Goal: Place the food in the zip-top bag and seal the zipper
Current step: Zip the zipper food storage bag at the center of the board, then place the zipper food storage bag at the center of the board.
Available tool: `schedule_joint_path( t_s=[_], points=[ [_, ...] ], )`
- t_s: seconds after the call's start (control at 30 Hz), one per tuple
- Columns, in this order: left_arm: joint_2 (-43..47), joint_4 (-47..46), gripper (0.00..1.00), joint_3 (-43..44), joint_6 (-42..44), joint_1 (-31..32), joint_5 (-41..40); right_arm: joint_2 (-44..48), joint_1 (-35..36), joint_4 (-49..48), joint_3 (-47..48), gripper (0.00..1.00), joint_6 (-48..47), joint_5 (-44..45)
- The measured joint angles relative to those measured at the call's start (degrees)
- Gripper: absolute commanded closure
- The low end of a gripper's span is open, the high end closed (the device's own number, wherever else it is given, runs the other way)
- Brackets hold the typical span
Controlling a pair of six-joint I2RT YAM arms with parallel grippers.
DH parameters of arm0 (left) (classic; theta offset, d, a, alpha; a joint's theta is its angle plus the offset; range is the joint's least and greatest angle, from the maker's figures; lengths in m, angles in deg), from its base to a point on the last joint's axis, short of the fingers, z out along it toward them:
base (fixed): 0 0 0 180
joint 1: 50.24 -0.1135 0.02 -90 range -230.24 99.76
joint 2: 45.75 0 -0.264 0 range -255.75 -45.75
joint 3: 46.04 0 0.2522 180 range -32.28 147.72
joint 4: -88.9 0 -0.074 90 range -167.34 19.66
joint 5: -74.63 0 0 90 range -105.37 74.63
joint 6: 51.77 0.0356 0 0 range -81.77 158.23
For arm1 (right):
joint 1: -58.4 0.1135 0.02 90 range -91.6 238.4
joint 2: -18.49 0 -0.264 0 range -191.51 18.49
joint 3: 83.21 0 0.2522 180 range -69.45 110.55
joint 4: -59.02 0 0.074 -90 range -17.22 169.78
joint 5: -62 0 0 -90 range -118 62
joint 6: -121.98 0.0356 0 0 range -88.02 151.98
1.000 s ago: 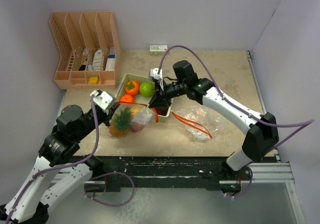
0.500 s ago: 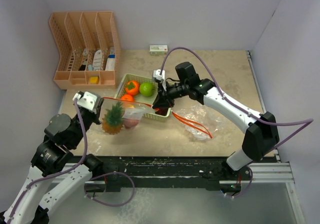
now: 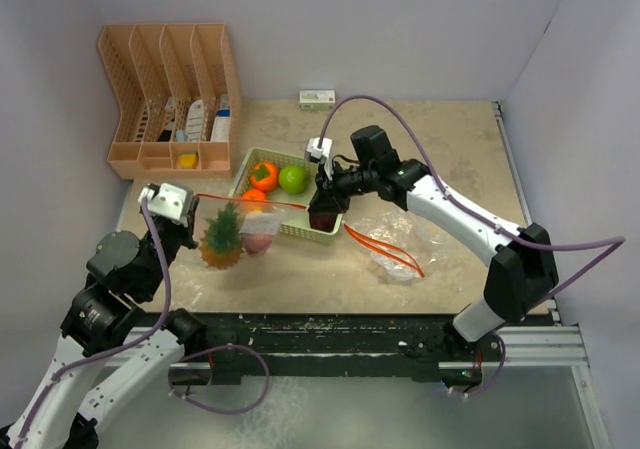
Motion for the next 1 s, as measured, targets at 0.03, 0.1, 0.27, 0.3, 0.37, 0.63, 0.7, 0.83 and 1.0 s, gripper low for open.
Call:
schedule_joint_path(
  t_s=[0.03, 0.1, 0.27, 0.3, 0.37, 0.63, 0.7, 0.83, 1.0],
  points=[
    [0.0, 0.0, 1.00, 0.0, 0.0, 0.0, 0.0, 0.0, 0.0, -0.4, 0.0, 0.67, 0.5, 0.7],
    [0.0, 0.0, 1.00, 0.0, -0.3, 0.0, -0.3, 0.0, 0.0, -1.0, 0.0, 0.41, 1.4, 2.2],
    [0.6, -1.0, 1.00, 0.0, -0.3, -0.1, -2.6, 0.3, -0.6, -3.2, -1.1, 0.03, 5.2, 3.5],
    [0.7, -1.1, 1.00, 0.0, -0.3, -0.1, -3.0, 0.5, -0.7, -4.1, -1.3, 0.00, 6.2, 3.5],
    [0.7, -1.4, 1.00, 0.1, -0.2, -0.1, -4.1, 1.4, -0.8, -6.4, -1.8, 0.01, 8.1, 3.8],
    [0.4, -3.8, 1.00, 1.9, 0.7, -0.1, -14.4, 4.1, -0.9, -7.3, 0.5, 0.01, 16.2, 17.7],
    [-0.2, -5.4, 1.00, 2.0, 0.2, -0.1, -18.9, 4.0, -1.7, -5.3, 1.2, 0.01, 19.8, 24.9],
    [-2.0, -9.4, 0.96, 1.1, -1.3, -0.1, -26.1, 4.2, -3.5, 0.4, 1.2, 0.00, 25.4, 38.1],
    [-5.8, -14.3, 0.60, -2.4, -4.8, -0.1, -33.4, 6.8, -4.3, 7.6, 0.2, 0.01, 30.7, 47.7]
  ],
)
